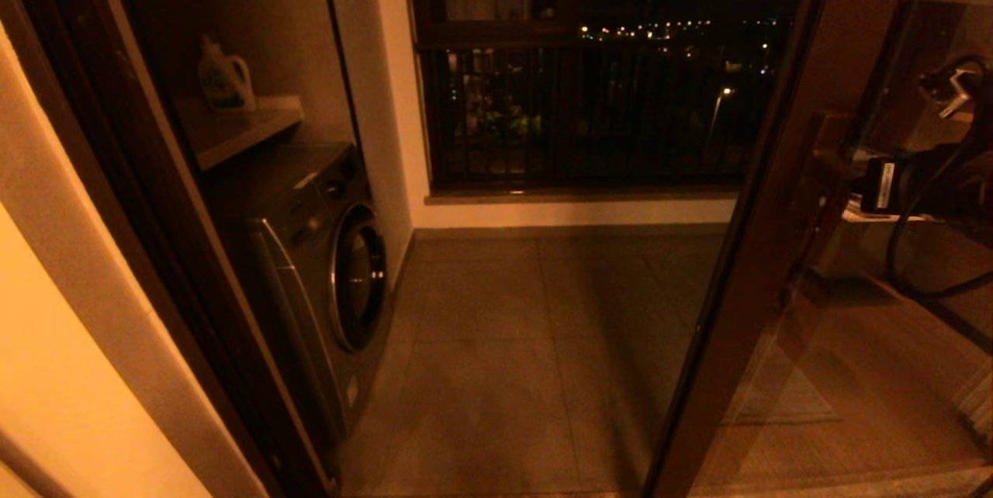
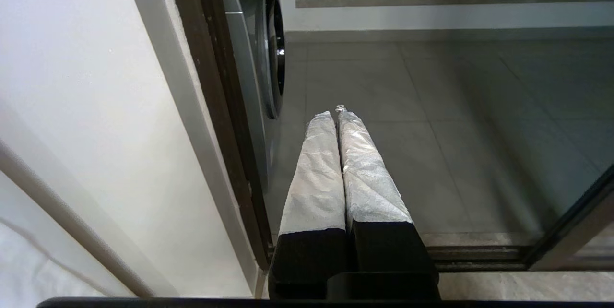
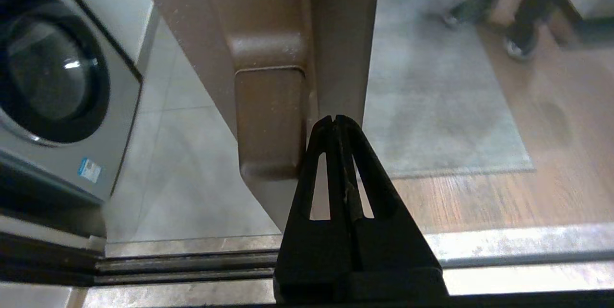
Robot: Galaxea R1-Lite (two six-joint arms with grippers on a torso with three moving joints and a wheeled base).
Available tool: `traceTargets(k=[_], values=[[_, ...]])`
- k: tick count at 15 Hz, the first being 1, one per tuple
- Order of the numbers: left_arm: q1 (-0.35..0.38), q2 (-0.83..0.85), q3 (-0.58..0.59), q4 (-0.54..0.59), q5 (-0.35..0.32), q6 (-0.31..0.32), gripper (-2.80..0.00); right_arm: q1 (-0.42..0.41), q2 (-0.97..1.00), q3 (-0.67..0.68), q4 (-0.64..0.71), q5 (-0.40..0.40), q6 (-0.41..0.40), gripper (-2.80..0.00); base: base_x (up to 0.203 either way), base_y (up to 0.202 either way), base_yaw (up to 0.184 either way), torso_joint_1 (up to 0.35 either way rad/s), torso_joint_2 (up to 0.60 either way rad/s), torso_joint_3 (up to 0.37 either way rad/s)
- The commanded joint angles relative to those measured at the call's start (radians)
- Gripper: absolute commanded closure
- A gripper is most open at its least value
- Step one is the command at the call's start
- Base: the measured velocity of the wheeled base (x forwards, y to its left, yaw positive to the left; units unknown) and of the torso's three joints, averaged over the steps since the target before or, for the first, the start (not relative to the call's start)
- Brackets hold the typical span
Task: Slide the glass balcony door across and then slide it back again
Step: Close the slid door
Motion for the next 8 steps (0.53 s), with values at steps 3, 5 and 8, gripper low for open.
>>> traceTargets(k=[3, 5, 8], values=[[0.0, 0.0, 0.0, 0.0, 0.0, 0.0, 0.0, 0.098, -0.025, 0.026, -0.024, -0.058, 0.007, 0.0, 0.0, 0.0, 0.0, 0.0, 0.0, 0.0], [0.0, 0.0, 0.0, 0.0, 0.0, 0.0, 0.0, 0.129, -0.022, 0.021, -0.025, -0.06, 0.02, 0.0, 0.0, 0.0, 0.0, 0.0, 0.0, 0.0], [0.0, 0.0, 0.0, 0.0, 0.0, 0.0, 0.0, 0.166, -0.012, 0.02, -0.048, -0.077, 0.023, 0.0, 0.0, 0.0, 0.0, 0.0, 0.0, 0.0]])
